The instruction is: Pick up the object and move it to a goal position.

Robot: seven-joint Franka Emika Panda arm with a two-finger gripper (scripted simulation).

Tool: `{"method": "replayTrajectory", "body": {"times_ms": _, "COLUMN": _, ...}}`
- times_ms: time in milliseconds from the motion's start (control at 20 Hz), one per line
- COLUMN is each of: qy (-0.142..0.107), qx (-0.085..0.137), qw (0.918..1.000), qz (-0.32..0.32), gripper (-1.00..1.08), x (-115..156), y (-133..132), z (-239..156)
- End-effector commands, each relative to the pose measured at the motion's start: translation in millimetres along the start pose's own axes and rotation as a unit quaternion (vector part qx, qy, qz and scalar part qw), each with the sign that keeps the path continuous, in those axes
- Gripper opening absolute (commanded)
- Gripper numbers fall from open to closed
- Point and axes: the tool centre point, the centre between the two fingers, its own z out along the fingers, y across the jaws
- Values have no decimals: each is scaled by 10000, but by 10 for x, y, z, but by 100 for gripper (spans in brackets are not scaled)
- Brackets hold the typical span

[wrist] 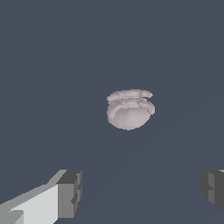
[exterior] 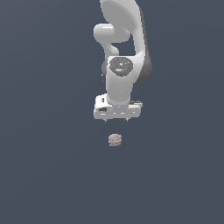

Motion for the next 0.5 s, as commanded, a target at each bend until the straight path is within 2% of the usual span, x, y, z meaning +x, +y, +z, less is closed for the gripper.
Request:
{"method": "replayTrajectory", "body": {"times_ms": 0, "qy": 0, "qx": 0, "qw": 10000, "qz": 0, "gripper": 100, "x": 0, "y": 0, "z": 0}}
{"method": "replayTrajectory", "body": {"times_ms": 450, "qy": -42, "qx": 46, "qw": 9999, "qz": 107, "gripper": 100, "x": -45, "y": 131, "z": 62}}
